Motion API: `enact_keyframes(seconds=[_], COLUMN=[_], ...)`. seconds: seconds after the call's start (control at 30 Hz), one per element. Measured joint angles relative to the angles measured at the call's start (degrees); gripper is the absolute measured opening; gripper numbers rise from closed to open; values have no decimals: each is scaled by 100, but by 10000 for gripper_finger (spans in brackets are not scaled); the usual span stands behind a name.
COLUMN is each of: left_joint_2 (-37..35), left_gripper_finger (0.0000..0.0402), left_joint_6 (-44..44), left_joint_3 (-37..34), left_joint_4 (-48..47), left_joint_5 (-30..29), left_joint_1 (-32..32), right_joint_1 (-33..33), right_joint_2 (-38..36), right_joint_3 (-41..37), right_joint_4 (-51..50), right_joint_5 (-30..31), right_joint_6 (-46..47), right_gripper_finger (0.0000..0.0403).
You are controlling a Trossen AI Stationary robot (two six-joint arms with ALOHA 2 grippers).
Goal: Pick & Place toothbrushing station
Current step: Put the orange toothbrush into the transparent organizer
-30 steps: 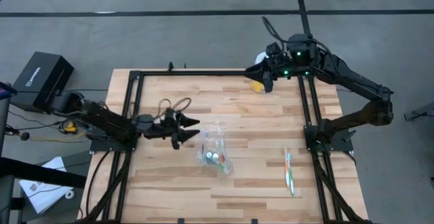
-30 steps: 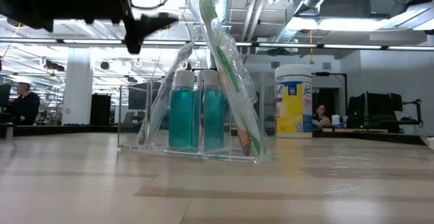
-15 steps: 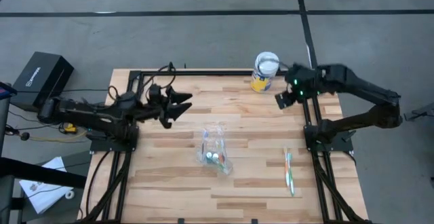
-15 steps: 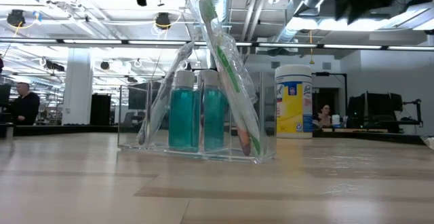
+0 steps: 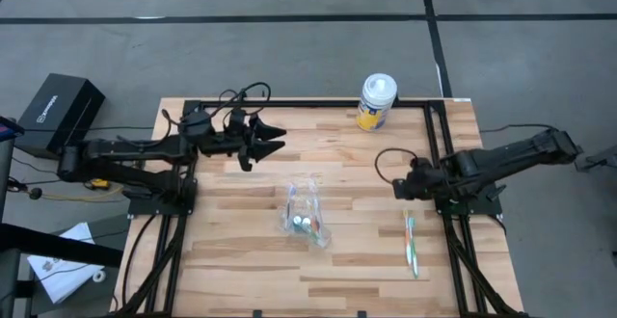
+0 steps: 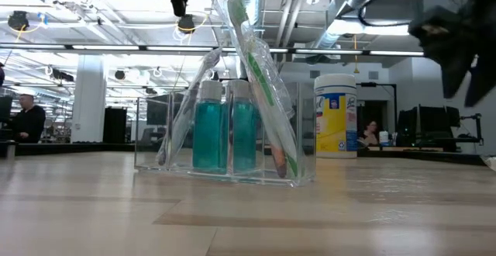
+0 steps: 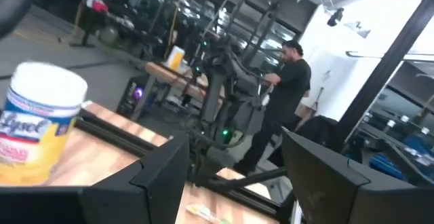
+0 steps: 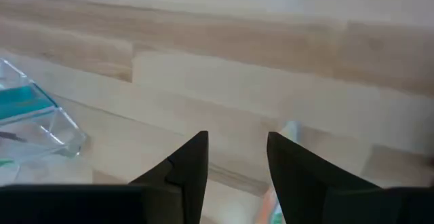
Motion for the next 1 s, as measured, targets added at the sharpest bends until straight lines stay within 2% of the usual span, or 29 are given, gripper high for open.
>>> enact_keyframes(seconds=[0.17,0.47,0.77,1.0], left_joint_2=[131,151,151,151], left_gripper_finger=[232,232,222,219], left_joint_6=[-161,-202,-200,-198], left_joint_3=[2,2,2,0], left_joint_4=[-23,-20,-147,-267], left_joint_5=[286,299,292,288], left_joint_1=[139,168,166,166], right_joint_1=[530,1242,1354,1352], right_joint_2=[9,9,9,11], right_joint_3=[-405,-974,-1416,-1453], right_joint_4=[319,648,1306,1320], right_joint_5=[-1,-8,-8,-8], right_joint_6=[679,1617,1766,1793], right_gripper_finger=[145,155,148,153])
